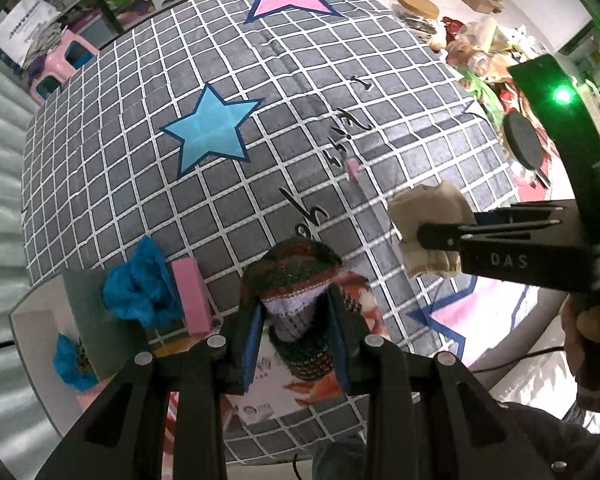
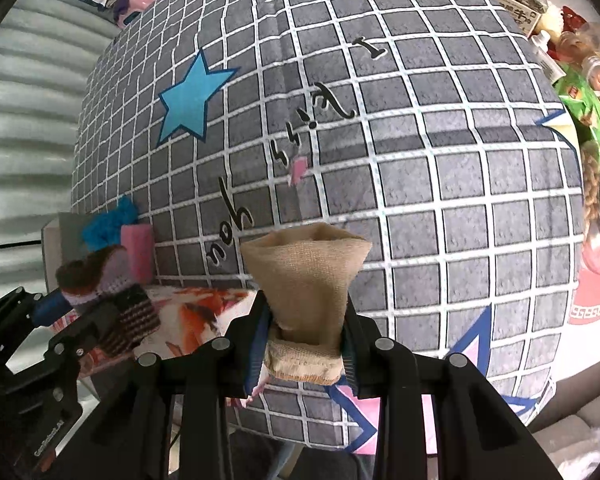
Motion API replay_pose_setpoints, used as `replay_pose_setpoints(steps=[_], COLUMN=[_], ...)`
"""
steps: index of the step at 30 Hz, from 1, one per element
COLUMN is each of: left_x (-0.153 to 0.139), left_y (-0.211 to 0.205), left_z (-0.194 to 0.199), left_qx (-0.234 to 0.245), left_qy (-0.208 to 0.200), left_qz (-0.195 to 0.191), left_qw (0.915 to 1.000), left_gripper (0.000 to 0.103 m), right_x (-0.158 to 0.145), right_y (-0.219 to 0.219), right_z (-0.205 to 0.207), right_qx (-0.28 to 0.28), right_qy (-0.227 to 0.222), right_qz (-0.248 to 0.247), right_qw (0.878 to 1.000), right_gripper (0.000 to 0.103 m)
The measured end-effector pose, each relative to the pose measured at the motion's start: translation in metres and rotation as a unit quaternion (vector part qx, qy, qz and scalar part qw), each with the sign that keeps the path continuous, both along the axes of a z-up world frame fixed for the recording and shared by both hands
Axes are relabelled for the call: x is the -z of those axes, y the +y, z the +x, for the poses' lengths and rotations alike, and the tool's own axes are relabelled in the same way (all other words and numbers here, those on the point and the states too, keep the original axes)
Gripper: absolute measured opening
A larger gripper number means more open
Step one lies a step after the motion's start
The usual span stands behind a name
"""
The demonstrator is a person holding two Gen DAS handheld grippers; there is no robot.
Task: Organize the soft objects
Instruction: 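Lift the burlap pouch and knit item from the pile with both tools, then carry the knit item and burlap pouch over the white box with both tools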
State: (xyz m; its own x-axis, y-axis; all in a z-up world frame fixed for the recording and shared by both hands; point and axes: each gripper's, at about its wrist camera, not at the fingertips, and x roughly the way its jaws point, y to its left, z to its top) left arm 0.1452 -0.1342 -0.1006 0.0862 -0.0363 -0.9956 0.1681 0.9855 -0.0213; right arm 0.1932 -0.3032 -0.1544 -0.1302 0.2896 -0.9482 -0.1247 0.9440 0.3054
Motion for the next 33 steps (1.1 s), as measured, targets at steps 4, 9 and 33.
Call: replay_pose_setpoints(steps=[4,9,33], left_x=[-0.008,-0.017,-0.038], left_y=[0.002,0.004,0.052], left_z=[-0.017,-0.044,-0.146], left_qx=[0.008,0.021,0.004], left_qy=[-0.011,-0.019,-0.059], left_qz=[-0.008,-0.020,-0.032], left_qw=[0.9999,0.9994,0.9977], left_gripper=[0.033,0.033,0.033], right_x=[-0.006,-0.015,-0.042], right_y=[0.002,0.006,0.063], right_z=[-0.014,-0.034,-0.136], right_qx=[0.001,0.007,-0.040], right_qy=[-0.005,-0.010,-0.029], right_qz=[-0.008,-0.017,-0.032], right_qw=[1.000,1.000,0.998], right_gripper=[0.034,0.034,0.034])
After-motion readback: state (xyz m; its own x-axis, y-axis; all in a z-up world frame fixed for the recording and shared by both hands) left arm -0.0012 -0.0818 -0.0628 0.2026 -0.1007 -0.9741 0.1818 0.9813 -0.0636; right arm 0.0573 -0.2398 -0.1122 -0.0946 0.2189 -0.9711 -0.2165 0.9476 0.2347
